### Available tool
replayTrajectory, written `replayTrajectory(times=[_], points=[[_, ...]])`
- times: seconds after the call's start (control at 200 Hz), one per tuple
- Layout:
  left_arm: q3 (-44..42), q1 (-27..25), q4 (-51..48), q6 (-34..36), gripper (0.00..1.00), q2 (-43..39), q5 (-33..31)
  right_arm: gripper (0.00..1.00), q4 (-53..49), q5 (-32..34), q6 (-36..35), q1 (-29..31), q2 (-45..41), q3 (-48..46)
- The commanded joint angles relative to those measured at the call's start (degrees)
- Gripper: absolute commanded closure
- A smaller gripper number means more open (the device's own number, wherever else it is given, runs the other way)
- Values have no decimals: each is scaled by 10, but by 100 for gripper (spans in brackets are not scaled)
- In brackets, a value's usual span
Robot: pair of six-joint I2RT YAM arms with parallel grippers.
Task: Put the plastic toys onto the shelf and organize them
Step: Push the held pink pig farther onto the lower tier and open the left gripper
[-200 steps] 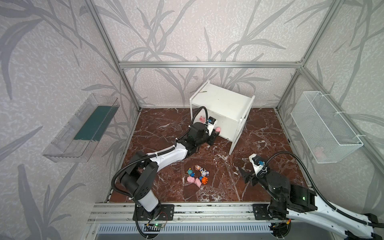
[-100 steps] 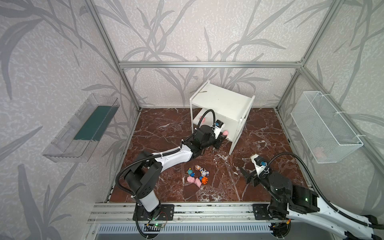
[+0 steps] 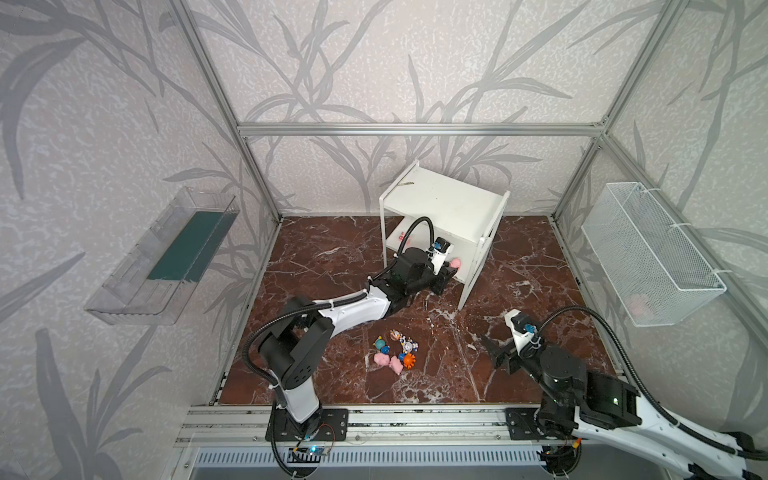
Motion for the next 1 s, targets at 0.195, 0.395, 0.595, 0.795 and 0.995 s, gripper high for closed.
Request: replayTrajectory(times=[0.195, 0.395, 0.595, 0.795, 0.995], points=[[29, -6, 31, -11, 67, 21, 17, 6, -4, 6, 4, 3, -8, -7], [37, -8, 36, -14, 66, 34, 24, 6, -6, 5, 5, 4, -12, -8], [34, -8, 34, -12, 63, 31, 17, 6, -6, 3, 5, 4, -15, -9], [27, -9, 30, -8, 51, 22, 9, 7, -4, 0, 4, 3, -11, -8], [12, -9, 23, -2, 41, -1, -4, 6, 4, -4, -1, 4, -7, -8]])
